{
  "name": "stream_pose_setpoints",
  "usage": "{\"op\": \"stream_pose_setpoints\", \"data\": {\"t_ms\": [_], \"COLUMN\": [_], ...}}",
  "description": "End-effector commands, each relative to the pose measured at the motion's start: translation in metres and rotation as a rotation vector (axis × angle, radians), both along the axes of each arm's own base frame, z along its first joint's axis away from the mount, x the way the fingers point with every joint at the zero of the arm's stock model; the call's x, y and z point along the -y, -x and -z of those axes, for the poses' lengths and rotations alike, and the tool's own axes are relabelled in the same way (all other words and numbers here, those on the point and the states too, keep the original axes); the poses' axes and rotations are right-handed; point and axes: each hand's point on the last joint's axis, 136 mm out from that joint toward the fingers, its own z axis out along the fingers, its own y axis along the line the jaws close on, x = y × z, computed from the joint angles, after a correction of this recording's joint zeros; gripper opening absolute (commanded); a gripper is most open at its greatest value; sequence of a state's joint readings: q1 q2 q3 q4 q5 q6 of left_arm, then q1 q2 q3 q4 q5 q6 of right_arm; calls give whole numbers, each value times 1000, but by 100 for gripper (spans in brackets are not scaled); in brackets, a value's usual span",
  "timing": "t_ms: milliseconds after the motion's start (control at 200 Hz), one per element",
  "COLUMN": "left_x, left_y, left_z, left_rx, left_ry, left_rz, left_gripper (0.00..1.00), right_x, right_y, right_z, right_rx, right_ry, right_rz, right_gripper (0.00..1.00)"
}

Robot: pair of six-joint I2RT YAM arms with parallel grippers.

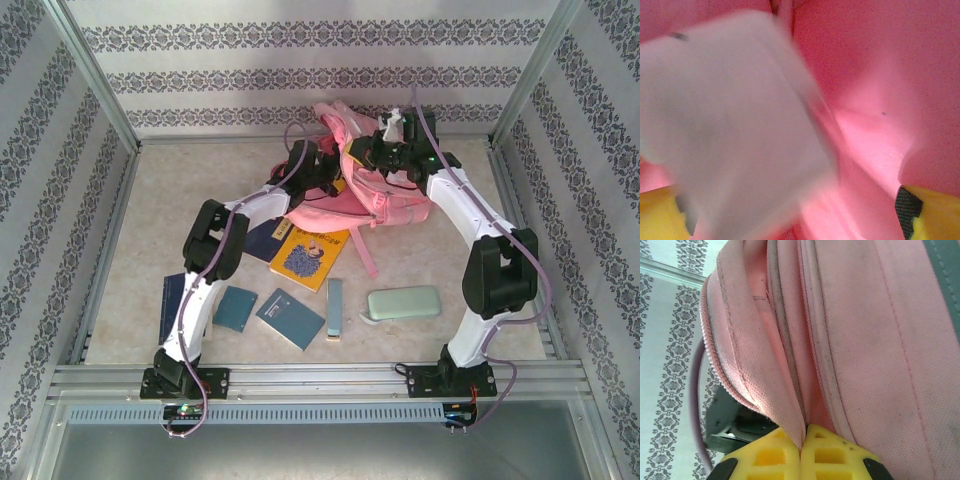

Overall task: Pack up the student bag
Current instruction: Place the loose stationery in the student bag.

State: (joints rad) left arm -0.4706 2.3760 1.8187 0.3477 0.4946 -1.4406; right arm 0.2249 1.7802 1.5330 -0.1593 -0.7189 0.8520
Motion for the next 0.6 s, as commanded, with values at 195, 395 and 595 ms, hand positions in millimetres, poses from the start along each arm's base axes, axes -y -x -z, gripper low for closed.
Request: {"op": "stream_pose_setpoints", "data": {"t_ms": [195, 395, 595], "left_x": [23, -9, -65], "left_y": [22, 40, 76], "left_z": [-60, -63, -92], "left_rx": [176, 177, 230], "left_ry": [-45, -159, -353], "left_rz": [147, 167, 183], "left_gripper": [100, 100, 100], "right_x": [-12, 3, 19], "right_y": [0, 0, 5], "right_z": [-52, -48, -37], "right_rx": [143, 150, 158], "right_ry": [-79, -56, 26], "right_rz": [-70, -42, -21], "right_gripper": [0, 0, 0]}}
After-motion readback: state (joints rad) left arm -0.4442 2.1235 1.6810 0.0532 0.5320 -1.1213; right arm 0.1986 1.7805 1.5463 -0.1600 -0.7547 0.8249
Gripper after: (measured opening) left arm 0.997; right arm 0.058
